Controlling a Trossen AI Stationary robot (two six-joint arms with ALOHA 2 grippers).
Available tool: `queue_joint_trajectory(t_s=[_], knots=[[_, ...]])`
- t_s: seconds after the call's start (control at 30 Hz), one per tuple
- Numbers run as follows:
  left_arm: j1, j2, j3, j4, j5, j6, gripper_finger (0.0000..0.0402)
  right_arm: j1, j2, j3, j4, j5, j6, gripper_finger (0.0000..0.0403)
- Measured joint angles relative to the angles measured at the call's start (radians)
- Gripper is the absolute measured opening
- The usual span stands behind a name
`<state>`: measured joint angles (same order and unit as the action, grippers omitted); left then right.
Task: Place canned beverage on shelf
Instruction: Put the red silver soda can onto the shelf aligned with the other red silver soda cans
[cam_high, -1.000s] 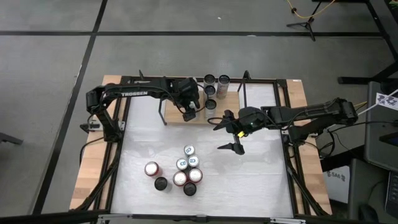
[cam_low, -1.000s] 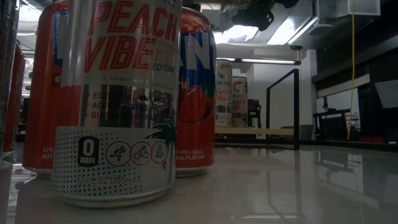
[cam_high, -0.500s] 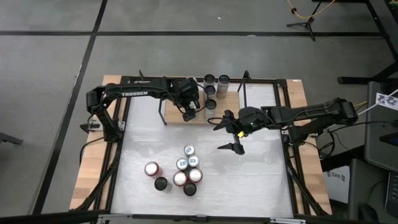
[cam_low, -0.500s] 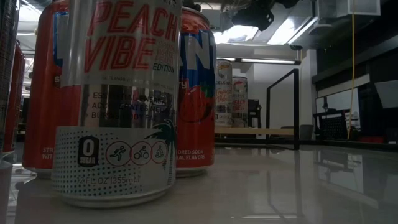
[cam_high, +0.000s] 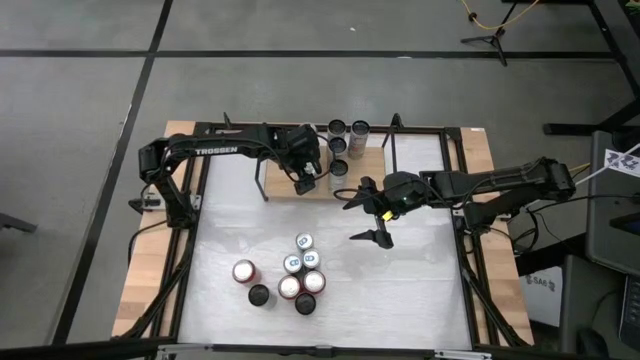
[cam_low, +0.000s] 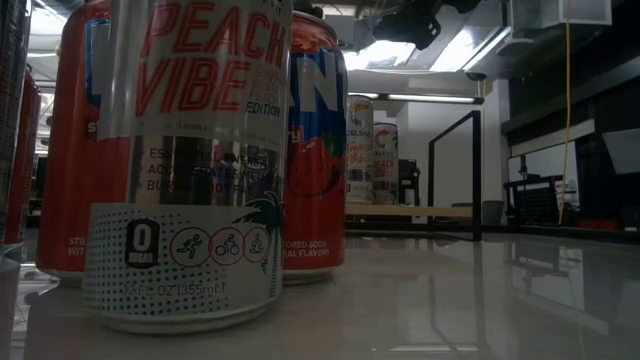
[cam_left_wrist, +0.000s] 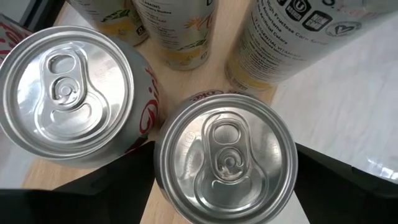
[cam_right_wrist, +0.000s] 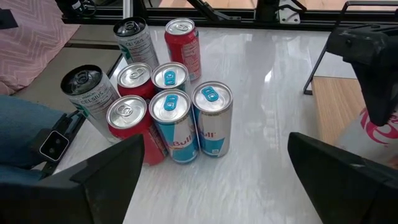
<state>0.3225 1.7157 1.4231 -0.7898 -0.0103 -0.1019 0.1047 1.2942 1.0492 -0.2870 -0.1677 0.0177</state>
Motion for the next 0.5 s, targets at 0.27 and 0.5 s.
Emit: queue_joint_trajectory(t_s=[0.27, 0.5], knots=[[0.000, 0.000, 0.000, 0.000, 0.054, 0.000, 0.0335, 0.000, 0.000, 0.000, 0.000, 0.000, 0.000, 0.0390], [0.000, -0.001, 0.000, -0.001, 0.050, -0.001, 0.0335, 0.000, 0.000, 0.000, 0.000, 0.000, 0.000, 0.0390]])
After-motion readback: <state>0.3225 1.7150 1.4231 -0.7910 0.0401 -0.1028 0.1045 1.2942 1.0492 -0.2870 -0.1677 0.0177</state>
